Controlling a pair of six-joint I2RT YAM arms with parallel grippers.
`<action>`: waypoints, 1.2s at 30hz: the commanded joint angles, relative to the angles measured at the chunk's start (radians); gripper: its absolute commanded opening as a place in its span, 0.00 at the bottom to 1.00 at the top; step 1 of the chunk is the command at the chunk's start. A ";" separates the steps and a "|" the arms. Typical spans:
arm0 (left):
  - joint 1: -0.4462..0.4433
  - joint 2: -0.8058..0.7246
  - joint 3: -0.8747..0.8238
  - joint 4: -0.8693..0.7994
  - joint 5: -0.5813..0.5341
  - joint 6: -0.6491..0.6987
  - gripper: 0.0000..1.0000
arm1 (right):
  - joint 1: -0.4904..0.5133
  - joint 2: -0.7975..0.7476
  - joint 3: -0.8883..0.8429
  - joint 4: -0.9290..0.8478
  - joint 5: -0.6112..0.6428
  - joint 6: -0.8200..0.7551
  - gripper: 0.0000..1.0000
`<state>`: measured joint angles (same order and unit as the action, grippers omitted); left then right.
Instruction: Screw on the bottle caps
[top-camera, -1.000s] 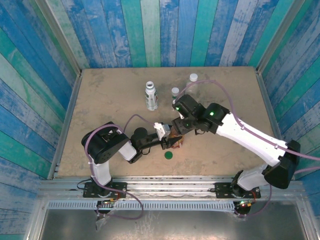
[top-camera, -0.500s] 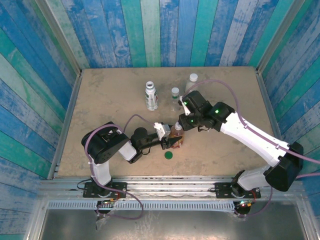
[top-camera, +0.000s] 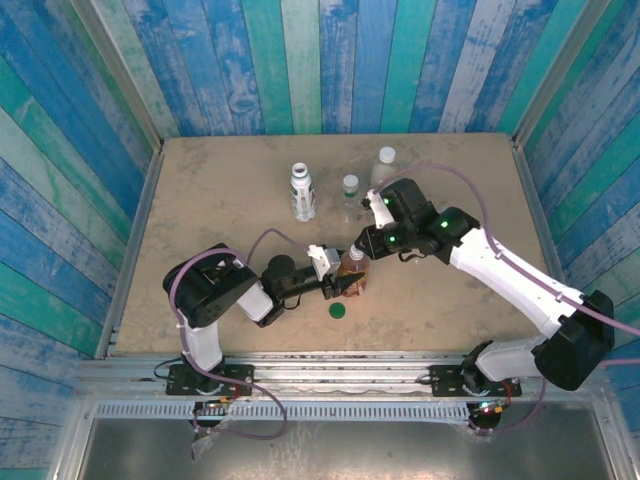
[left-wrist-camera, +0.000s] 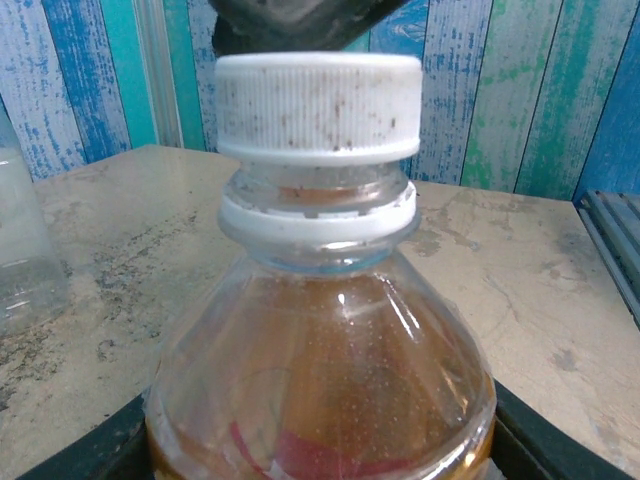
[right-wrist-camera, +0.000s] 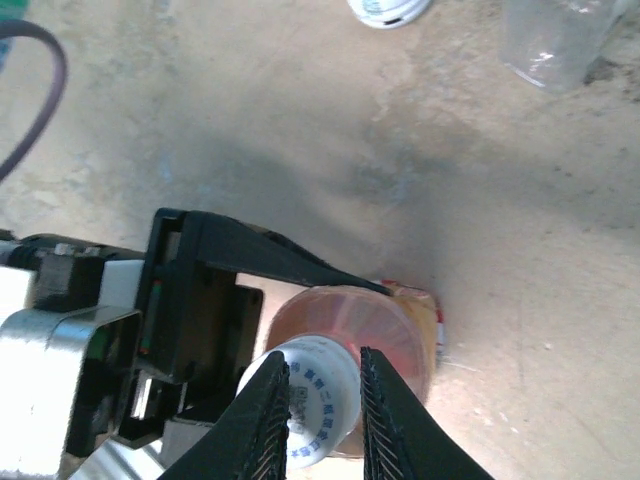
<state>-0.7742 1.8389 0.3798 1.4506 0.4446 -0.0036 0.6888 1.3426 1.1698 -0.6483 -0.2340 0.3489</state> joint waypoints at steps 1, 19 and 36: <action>-0.007 0.023 -0.008 -0.069 -0.010 -0.037 0.54 | -0.010 0.010 -0.085 -0.083 -0.131 -0.002 0.20; -0.007 0.013 -0.004 -0.092 -0.004 -0.035 0.55 | -0.059 -0.127 -0.065 -0.084 -0.176 0.005 0.24; -0.007 0.004 -0.009 -0.100 0.008 -0.029 0.55 | -0.119 0.014 -0.048 -0.047 -0.168 -0.021 0.17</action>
<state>-0.7769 1.8389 0.3824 1.4460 0.4438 -0.0219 0.5896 1.3537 1.1664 -0.6662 -0.4110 0.3363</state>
